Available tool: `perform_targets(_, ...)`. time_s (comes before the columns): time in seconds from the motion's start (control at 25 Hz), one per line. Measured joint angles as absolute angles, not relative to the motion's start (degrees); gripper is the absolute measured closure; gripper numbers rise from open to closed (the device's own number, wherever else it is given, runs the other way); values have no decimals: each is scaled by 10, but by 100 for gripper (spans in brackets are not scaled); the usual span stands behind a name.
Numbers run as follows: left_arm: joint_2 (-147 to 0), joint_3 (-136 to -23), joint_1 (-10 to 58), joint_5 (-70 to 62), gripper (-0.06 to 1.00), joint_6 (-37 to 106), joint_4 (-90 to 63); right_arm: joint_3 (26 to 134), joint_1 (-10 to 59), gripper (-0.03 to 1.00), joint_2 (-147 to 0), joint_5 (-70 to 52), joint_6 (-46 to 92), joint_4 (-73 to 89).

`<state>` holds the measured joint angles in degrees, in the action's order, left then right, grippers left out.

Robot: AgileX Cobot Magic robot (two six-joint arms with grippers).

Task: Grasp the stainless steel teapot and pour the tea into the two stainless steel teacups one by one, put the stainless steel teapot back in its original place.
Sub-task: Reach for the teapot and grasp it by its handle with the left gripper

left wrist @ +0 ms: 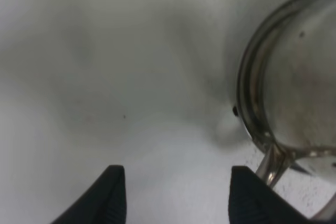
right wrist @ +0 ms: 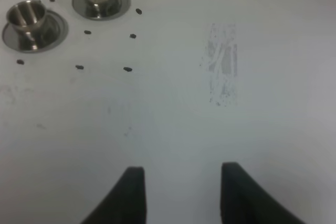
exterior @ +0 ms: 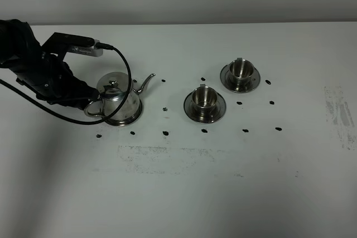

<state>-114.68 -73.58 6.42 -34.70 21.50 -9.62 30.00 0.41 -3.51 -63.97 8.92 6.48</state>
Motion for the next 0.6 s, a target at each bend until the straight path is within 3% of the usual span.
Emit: perform_targets(0.6, -1130, -736, 80, -402, 51, 314, -109, 300, 4, 64, -35, -640, 89, 65)
